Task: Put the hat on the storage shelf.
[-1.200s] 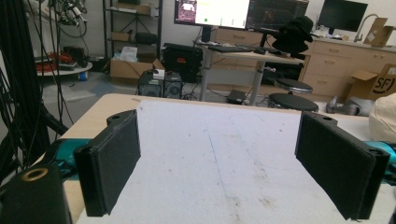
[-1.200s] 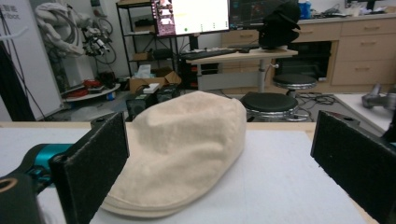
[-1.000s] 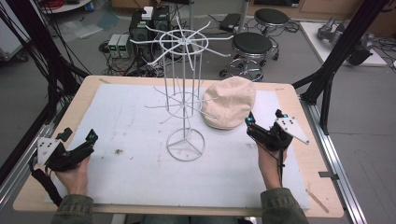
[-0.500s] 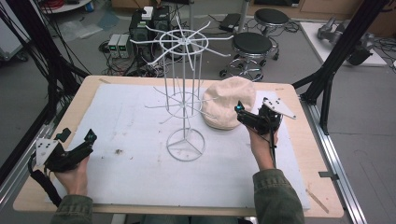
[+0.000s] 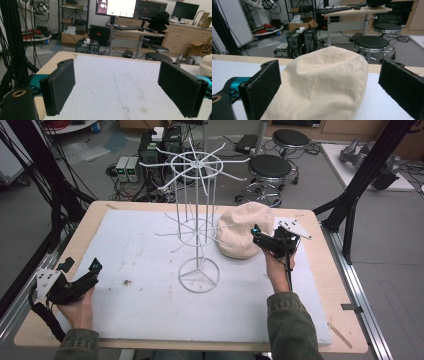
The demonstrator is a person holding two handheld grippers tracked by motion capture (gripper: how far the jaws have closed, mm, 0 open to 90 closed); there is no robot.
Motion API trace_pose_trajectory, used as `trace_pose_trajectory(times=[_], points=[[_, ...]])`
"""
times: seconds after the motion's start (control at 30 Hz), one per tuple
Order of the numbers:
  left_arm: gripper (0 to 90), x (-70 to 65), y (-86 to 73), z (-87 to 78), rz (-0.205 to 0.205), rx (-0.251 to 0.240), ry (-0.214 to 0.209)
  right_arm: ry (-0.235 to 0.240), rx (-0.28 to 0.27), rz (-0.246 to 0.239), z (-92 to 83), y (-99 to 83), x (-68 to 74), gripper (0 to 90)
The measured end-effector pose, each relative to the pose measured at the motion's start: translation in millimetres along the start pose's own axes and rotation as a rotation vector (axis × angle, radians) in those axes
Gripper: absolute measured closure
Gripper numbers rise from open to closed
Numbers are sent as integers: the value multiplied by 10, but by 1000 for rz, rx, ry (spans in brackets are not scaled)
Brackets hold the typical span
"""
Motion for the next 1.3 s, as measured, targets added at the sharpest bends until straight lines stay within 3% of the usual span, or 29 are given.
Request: trace_pose_trajectory(times=[0.27, 0.77, 0.9, 1.1, 1.3], points=[[147, 1, -10, 6, 6, 6, -1, -7, 56, 20, 181, -38, 18, 33], [147, 0, -27, 19, 5, 11, -4, -61, 144, 68, 504, -143, -91, 33], [150, -14, -34, 21, 13, 13, -7, -71, 174, 129, 582, -228, -115, 34], [152, -33, -28, 19, 23, 5, -5, -108, 243, 132, 712, -402, -125, 34], [153, -35, -30, 16, 31, 4, -3, -144, 279, 139, 770, -497, -156, 34]])
Point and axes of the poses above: each handheld gripper's, and its own axes: z roughly forward along the jaws, y roughly out of its top, x roughly to its left, the point moved 7 cm from there along z, roughly forward along the jaws, and after that the axes turned 4 degrees about x, right-handed, at the moved point
